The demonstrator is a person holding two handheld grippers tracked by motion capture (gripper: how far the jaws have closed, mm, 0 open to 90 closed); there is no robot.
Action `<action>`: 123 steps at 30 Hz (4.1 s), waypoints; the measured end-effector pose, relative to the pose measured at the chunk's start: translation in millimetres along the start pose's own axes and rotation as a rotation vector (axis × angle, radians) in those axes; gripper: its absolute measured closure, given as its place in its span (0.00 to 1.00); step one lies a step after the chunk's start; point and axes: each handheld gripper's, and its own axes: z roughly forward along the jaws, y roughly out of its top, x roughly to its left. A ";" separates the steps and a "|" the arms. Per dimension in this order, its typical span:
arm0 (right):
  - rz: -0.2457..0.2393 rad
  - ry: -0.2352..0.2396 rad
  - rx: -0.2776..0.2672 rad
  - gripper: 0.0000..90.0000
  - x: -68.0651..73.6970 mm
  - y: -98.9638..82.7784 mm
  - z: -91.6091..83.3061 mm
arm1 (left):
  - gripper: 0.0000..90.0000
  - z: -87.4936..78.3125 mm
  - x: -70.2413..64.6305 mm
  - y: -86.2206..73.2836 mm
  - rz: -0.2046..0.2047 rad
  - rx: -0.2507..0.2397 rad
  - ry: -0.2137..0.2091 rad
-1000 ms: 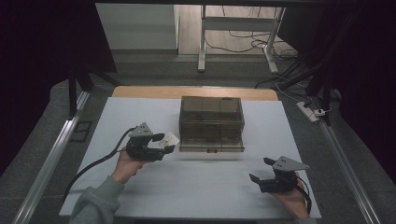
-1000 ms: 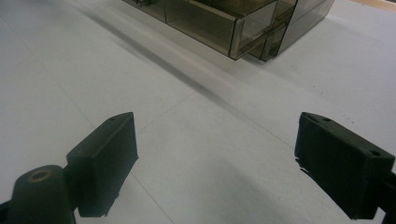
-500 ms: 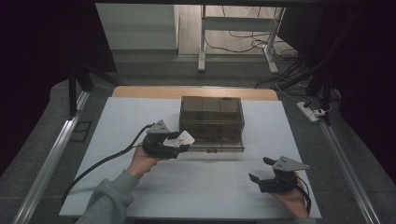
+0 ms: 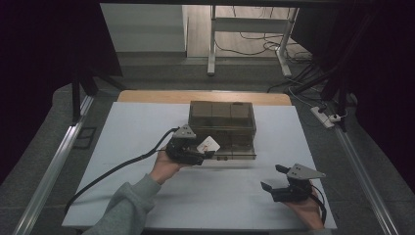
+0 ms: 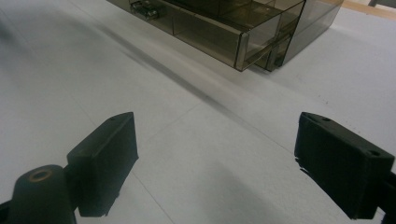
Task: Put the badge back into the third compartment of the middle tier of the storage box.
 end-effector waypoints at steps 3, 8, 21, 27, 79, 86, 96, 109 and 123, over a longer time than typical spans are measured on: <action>0.003 0.003 -0.002 0.15 -0.3 0.2 -0.5 | 0.37 3.3 -3.3 5.6 0.015 0.000 0.003; 0.001 0.003 -0.002 0.15 0.0 0.2 -0.1 | 0.37 10.1 -5.1 12.8 0.018 -0.001 -0.004; 0.002 0.003 0.003 0.15 -0.2 0.0 0.5 | 0.37 33.7 -7.7 27.2 0.008 0.009 -0.014; 0.003 0.004 0.003 0.15 -0.1 -0.3 1.3 | 0.36 46.2 -6.9 30.9 0.014 0.030 -0.029; 0.002 0.004 0.016 0.15 -0.9 -1.2 1.5 | 0.36 116.9 1.7 67.3 0.181 0.171 -0.098; 0.002 0.007 0.019 0.15 -1.0 -1.3 1.8 | 0.36 119.1 2.4 64.9 0.202 0.188 -0.115; 0.000 0.004 0.026 0.15 -0.7 -1.4 2.1 | 0.36 121.7 2.2 62.7 0.197 0.195 -0.133; -0.002 -0.005 0.034 0.15 -0.7 -1.6 2.4 | 0.33 116.7 0.2 64.6 0.184 0.164 -0.172; 0.001 -0.002 0.025 0.15 -0.7 -1.8 1.5 | 0.66 108.3 -10.7 57.8 0.257 0.201 -0.146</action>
